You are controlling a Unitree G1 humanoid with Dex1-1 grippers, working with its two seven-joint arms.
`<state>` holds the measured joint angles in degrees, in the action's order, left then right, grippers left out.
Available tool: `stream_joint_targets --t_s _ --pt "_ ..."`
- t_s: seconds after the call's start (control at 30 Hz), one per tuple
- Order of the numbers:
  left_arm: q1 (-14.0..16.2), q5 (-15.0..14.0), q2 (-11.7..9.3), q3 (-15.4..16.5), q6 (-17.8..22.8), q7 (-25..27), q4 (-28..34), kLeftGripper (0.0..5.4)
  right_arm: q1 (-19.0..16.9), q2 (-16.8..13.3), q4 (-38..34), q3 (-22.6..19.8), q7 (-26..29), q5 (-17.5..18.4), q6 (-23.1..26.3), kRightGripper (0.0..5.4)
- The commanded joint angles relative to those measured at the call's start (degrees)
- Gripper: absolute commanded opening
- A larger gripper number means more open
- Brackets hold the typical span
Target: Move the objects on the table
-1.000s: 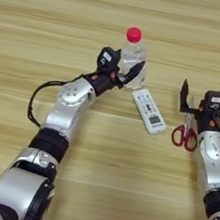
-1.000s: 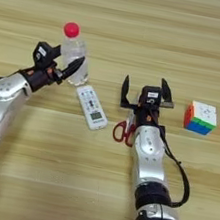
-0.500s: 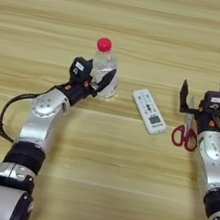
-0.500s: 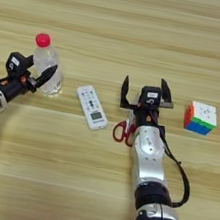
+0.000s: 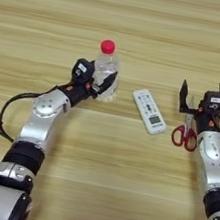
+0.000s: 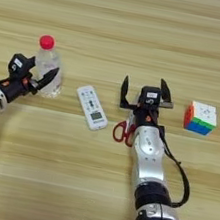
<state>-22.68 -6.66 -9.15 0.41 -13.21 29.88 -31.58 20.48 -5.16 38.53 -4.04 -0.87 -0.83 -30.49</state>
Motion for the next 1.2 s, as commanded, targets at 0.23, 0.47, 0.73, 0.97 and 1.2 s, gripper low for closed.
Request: stream_joint_targets --t_s 0.23,0.47,0.73,0.97,1.2 --pt "-0.8 0.5 0.0 -0.8 0.5 -0.4 -1.9 4.38 1.1 0.2 0.3 0.2 -0.2 -0.4 0.3 5.40" --pt "-0.7 0.3 0.0 -1.0 0.5 -0.5 -1.5 4.96 1.1 0.3 0.3 0.2 -0.2 -0.4 0.3 5.40" --pt "0.0 0.2 0.2 -1.1 0.9 -0.9 -0.4 5.39 1.1 0.3 0.3 0.2 -0.2 -0.4 0.3 5.40" --pt "0.4 0.1 0.2 -1.0 1.2 -1.1 0.2 5.39 1.1 0.3 0.3 0.2 -0.3 -0.5 0.3 5.40" --pt "2.4 0.1 -0.4 -0.7 2.3 -2.0 3.0 5.39 1.0 0.4 0.0 0.3 -0.3 -0.6 0.4 5.40"
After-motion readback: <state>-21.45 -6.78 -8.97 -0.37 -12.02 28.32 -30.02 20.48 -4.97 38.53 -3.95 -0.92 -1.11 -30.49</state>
